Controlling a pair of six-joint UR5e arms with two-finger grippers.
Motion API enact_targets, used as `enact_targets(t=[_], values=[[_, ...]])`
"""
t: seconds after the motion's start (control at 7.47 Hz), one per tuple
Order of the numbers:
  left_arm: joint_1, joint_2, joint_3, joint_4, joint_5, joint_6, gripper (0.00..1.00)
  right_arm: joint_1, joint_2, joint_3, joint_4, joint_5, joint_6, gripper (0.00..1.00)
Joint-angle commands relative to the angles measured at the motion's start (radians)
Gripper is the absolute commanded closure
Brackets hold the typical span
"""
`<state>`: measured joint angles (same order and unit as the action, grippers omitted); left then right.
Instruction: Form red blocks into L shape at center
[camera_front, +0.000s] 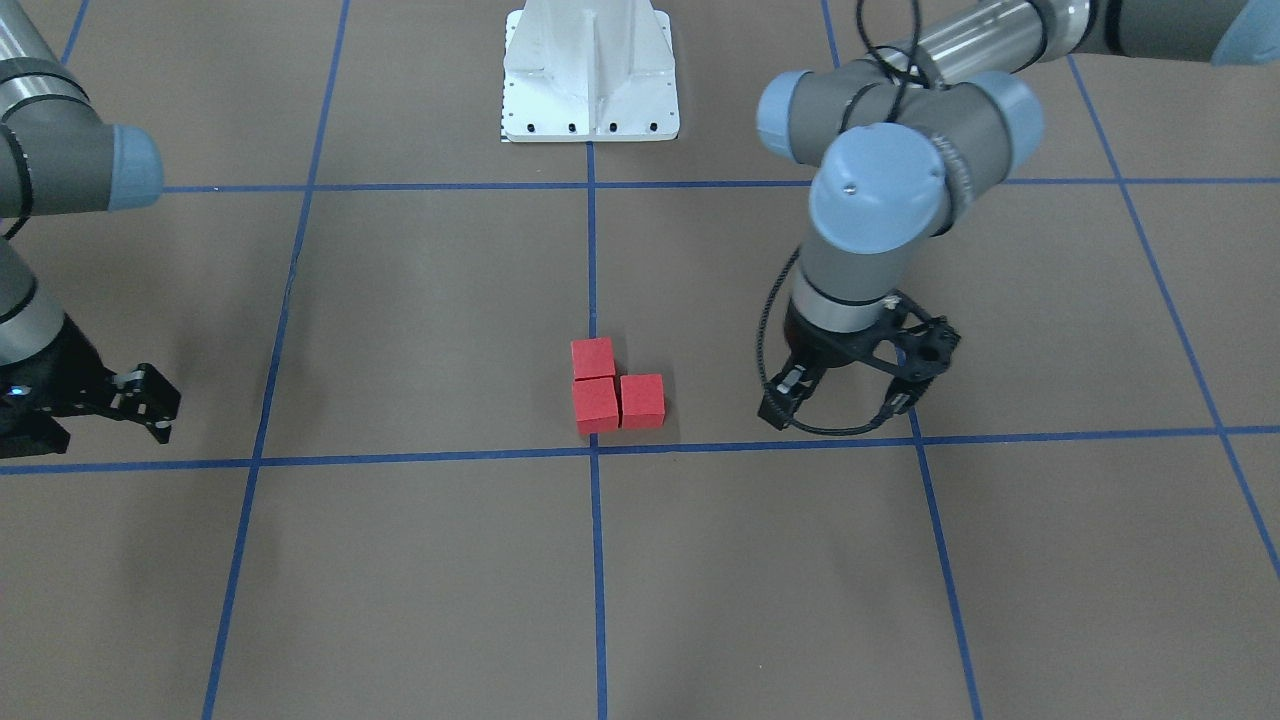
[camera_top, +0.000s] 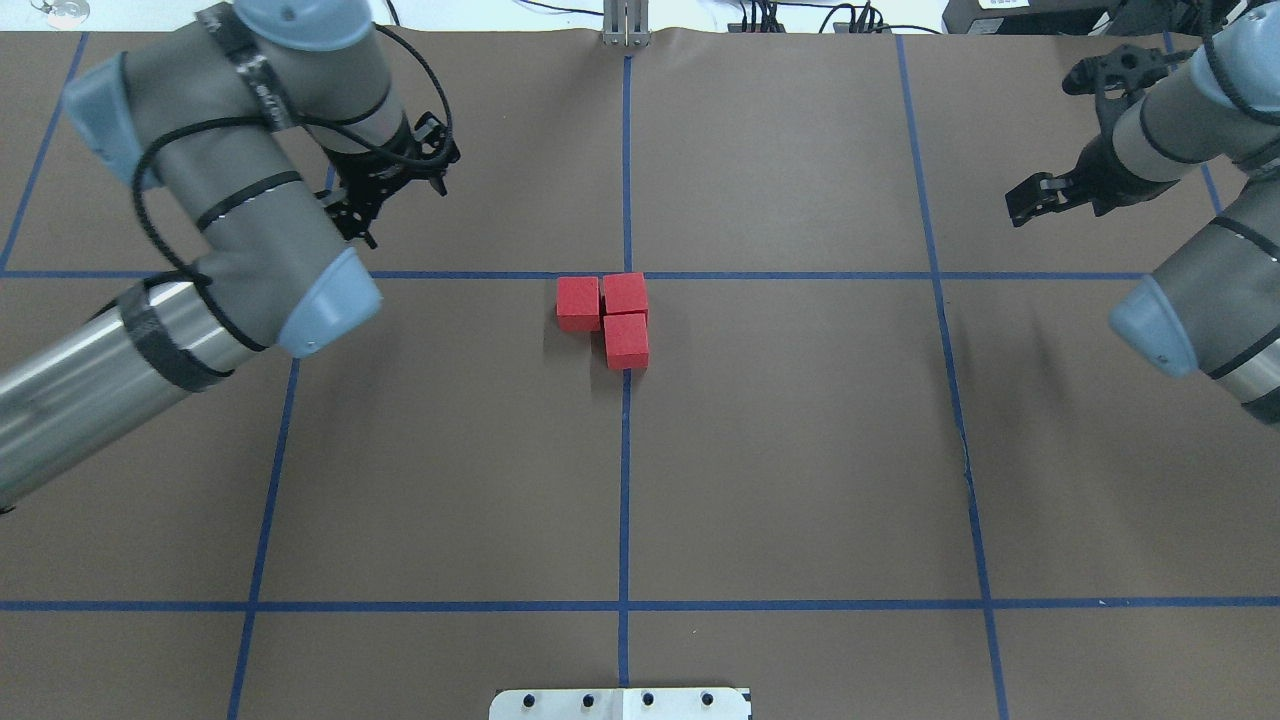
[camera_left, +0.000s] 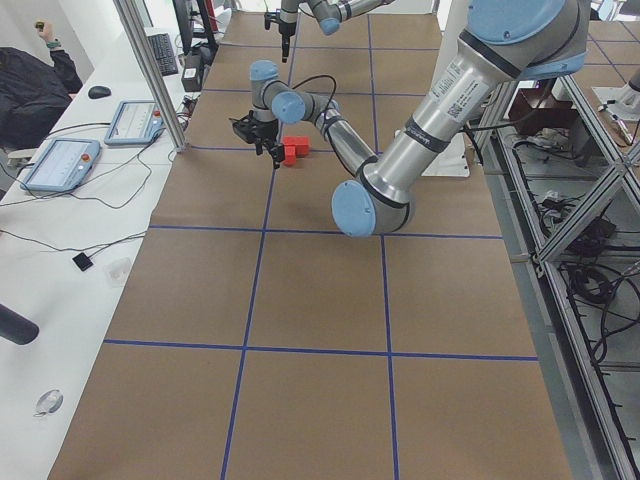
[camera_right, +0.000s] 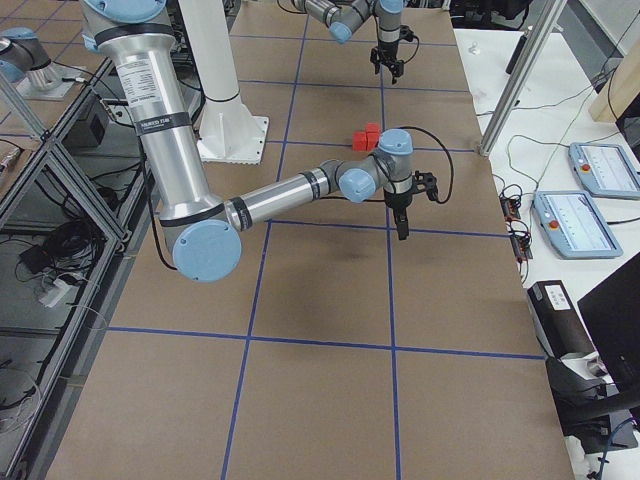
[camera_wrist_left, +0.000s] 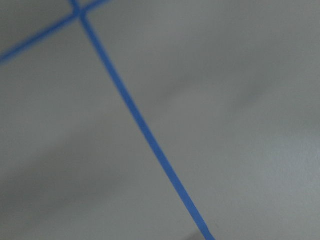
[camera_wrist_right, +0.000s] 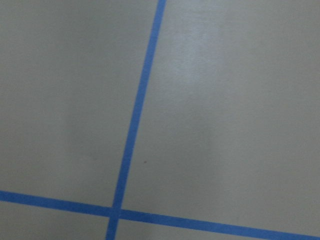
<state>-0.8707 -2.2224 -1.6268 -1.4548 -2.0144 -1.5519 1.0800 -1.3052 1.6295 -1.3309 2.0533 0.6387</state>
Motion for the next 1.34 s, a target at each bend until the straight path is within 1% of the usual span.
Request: enact_targets(t=[0.0,0.13,0.27,0.4,0.54,0.67,0.8,0.94,1.07,1.21], values=[[-0.136,0.234,-0.146,-0.004,-0.009,0.508,0.00,0.185,-0.031,-0.076,-0.002,0.169,-0.173,0.01],[-0.210,0.294,-0.150,-0.007,-0.055,0.674,0.00,0.278,-0.031,-0.162,-0.002,0.241,-0.326,0.01],[-0.288,0.361,-0.145,-0.042,-0.108,0.870,0.00,0.354,-0.032,-0.221,-0.007,0.273,-0.447,0.01],[-0.359,0.433,-0.139,-0.094,-0.128,1.042,0.00,0.413,-0.034,-0.262,-0.011,0.280,-0.480,0.01],[-0.423,0.495,-0.119,-0.142,-0.150,1.152,0.00,0.473,-0.063,-0.285,-0.011,0.359,-0.491,0.01],[-0.453,0.541,-0.096,-0.188,-0.170,1.212,0.00,0.500,-0.103,-0.287,-0.010,0.388,-0.528,0.01],[-0.529,0.555,-0.076,-0.191,-0.196,1.333,0.00,0.509,-0.129,-0.289,-0.010,0.380,-0.546,0.01],[-0.597,0.555,-0.009,-0.194,-0.289,1.527,0.00,0.529,-0.137,-0.289,-0.013,0.381,-0.547,0.01],[-0.646,0.564,0.023,-0.197,-0.344,1.697,0.00,0.544,-0.153,-0.287,-0.013,0.386,-0.547,0.01],[-0.680,0.596,0.025,-0.199,-0.345,1.731,0.00,0.554,-0.167,-0.286,-0.013,0.392,-0.547,0.01]])
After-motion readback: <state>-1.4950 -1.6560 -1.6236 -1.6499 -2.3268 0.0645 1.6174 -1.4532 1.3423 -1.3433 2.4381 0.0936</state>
